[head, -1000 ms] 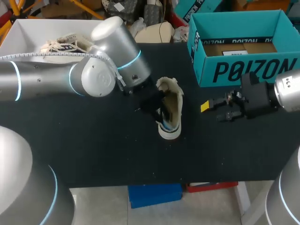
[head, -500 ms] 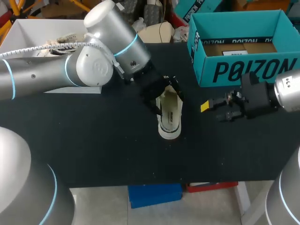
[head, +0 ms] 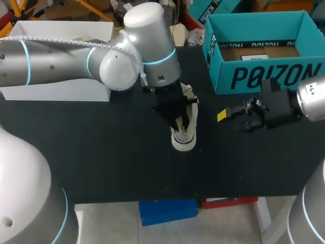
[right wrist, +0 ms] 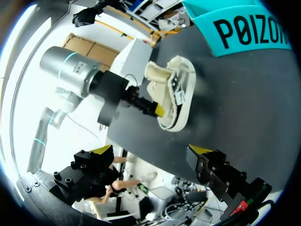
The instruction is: Take the shoe out of the shoebox, open the shoe tongue, remove and reinsert the insole, then place the shoe into the shoebox
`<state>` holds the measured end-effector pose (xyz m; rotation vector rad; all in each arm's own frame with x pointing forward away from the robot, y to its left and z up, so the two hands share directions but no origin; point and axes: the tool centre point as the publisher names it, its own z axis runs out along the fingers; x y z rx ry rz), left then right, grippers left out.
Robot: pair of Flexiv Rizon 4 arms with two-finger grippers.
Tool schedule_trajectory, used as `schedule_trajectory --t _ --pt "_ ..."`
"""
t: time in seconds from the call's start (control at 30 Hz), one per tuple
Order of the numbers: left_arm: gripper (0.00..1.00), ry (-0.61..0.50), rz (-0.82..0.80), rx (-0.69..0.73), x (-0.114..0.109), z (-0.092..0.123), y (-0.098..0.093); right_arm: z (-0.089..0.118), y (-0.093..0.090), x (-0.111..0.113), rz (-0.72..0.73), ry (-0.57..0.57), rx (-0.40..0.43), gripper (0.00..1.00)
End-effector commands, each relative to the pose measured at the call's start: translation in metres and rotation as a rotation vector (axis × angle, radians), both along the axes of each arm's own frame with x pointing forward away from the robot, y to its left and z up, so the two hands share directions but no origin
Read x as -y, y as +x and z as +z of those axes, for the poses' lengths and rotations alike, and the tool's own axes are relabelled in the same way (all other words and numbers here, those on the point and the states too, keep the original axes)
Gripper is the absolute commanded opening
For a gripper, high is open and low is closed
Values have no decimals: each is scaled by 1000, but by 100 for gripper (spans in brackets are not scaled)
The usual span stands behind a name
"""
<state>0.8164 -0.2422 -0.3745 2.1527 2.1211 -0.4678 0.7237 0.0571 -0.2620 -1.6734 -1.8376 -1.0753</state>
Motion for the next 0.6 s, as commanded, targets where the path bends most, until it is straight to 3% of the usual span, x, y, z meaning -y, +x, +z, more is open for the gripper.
schedule_trajectory --t 0.03,0.47,0.6 --pt "0 59 -7 1 5 -12 7 1 0 0 0 -1 -1 100" --pt "0 114 -56 1 5 -46 11 1 0 0 0 -1 -1 100" --pt "0 73 -54 -9 11 -45 10 1 0 0 0 -1 -1 100"
